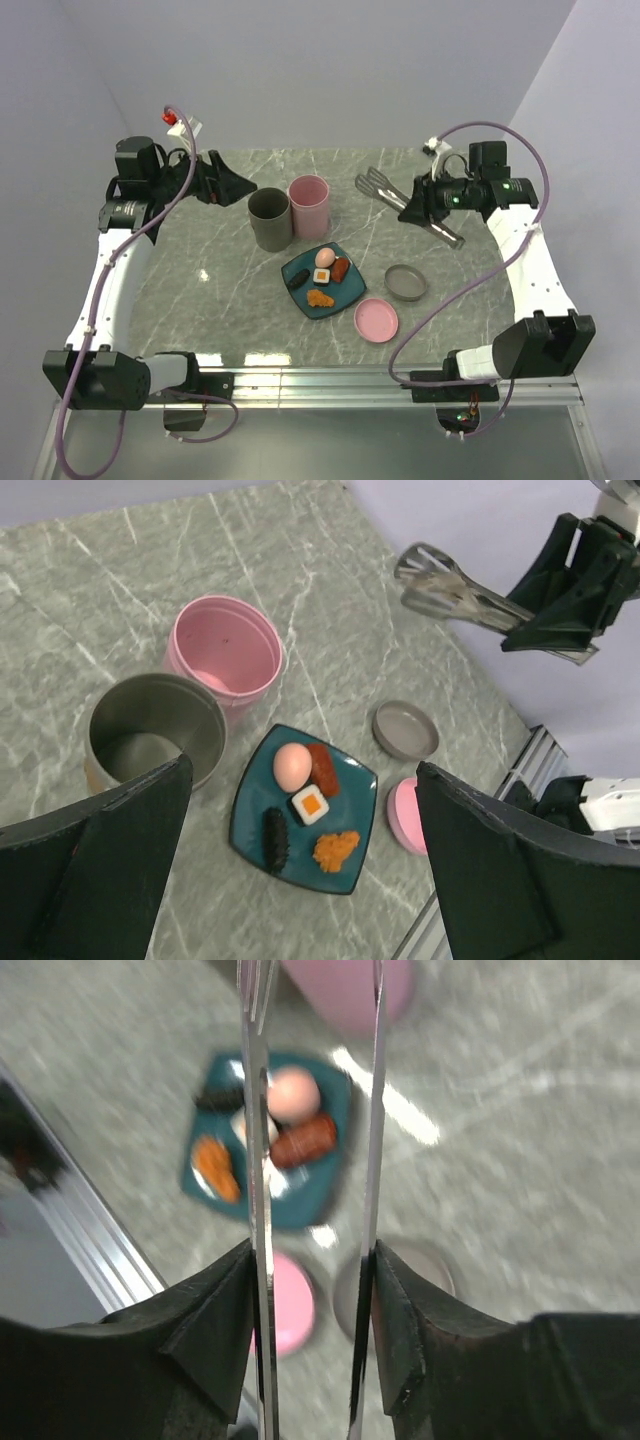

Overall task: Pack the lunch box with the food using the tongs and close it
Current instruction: Pick up the fake food from the plate.

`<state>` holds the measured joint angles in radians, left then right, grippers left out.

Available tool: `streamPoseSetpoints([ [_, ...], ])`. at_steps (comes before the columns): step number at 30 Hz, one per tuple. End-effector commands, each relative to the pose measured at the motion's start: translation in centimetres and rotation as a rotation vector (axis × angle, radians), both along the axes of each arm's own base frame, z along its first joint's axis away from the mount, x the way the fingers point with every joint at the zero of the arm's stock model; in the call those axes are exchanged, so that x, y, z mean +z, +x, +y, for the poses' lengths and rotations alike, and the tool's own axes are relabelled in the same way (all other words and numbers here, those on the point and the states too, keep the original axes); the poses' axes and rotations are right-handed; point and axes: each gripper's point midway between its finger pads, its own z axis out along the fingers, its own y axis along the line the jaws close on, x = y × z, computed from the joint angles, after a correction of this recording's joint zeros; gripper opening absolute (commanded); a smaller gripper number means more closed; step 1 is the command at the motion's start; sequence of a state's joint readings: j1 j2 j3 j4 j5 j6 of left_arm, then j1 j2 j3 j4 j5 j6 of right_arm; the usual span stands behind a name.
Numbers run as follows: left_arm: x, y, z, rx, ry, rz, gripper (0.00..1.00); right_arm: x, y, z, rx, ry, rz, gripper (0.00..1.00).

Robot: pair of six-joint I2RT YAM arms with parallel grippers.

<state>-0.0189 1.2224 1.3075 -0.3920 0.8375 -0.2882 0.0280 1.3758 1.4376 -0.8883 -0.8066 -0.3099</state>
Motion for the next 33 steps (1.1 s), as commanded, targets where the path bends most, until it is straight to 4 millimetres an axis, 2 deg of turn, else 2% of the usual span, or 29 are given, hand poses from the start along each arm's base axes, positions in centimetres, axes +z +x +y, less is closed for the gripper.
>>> streamPoseSetpoints([
  [1,1.3,-1.7,0.5,-0.02,0.047,-0.074,0.99,-1.3,-3.2,-2.4,0.055,-0.19,-0.036,0.54],
  [7,1.5,-2.1,0.8,-0.002,0.056,-0.087,0.99,-2.1,-6.5,-3.4,0.131,-0.288,-0.051,0.55],
  [11,1.3,-2.4,0.8,-0.002,0.061,-0.085,0.99,-4.1,-9.0,-3.4,0.205,-0.348,-0.029,0.56],
  [13,1.2,-2.6,0.8,-0.002,0.062,-0.083,0.99,-5.0,-9.4,-3.1,0.221,-0.363,-0.028,0.56],
  [16,1.5,-2.7,0.8,-0.001,0.066,-0.098,0.99,-5.6,-9.9,-1.7,0.275,-0.388,-0.055,0.56],
  [17,1.4,-2.6,1.5,0.023,0.066,-0.09,0.99,-5.8,-10.2,-0.9,0.315,-0.393,-0.066,0.56],
  [20,1.1,-2.8,1.8,0.028,0.069,-0.075,0.99,-6.1,-11.2,0.3,0.39,-0.4,-0.075,0.55],
  [26,0.8,-2.9,2.4,0.04,0.087,-0.059,0.99,-8.2,-14.2,3.4,0.564,-0.414,-0.064,0.55],
  [33,0.8,-2.8,2.6,0.053,0.084,-0.058,0.99,-10.4,-14.4,6.6,0.645,-0.452,-0.081,0.55],
])
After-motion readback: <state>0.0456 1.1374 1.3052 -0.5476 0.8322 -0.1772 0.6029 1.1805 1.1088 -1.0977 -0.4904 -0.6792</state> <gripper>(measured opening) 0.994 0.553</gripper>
